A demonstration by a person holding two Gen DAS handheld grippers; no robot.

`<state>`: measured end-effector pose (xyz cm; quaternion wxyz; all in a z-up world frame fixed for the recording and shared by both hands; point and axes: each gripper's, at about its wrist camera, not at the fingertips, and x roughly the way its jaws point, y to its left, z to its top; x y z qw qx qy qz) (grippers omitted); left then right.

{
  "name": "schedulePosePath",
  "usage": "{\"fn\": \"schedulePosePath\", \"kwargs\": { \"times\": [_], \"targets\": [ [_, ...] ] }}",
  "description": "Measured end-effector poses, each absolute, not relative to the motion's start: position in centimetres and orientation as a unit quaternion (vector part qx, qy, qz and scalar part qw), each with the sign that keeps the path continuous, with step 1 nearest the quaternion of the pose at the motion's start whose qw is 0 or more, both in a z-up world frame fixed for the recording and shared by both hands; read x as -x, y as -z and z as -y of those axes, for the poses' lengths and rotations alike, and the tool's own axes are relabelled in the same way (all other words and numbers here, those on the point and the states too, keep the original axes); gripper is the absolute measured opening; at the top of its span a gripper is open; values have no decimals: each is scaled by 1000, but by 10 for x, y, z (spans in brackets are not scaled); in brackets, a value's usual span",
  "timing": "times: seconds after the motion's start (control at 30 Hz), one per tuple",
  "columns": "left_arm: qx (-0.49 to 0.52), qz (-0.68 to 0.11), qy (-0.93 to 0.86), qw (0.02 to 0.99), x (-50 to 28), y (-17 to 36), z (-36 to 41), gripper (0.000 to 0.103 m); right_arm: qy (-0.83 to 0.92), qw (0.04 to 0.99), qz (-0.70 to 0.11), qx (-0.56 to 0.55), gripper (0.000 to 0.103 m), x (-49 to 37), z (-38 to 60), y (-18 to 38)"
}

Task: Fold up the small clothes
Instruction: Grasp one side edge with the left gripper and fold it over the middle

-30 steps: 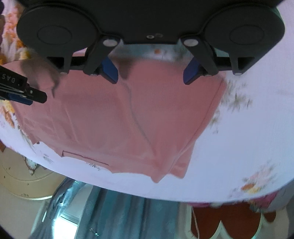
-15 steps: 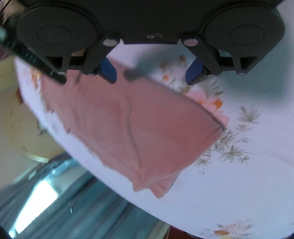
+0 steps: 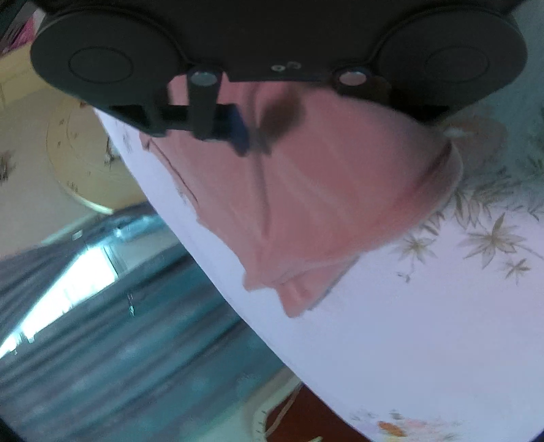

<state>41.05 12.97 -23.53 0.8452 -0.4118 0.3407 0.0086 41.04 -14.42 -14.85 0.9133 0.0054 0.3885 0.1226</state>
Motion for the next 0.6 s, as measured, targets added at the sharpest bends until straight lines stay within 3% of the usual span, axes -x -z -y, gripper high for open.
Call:
{"fn": "schedulePosePath", "kwargs": {
  "times": [0.1,0.4,0.6],
  "targets": [
    [424,-335,-9,841,-413,241,-135,17,-127,913,-386,44,53,-408,132,166],
    [404,-308,-10,861,-405,229,-130,12,-114,913,-390,42,54,-410,132,169],
    [327,-282,-20,902,-404,196,-102,10,-135,914,-383,21,55,-410,141,162]
  ]
}}
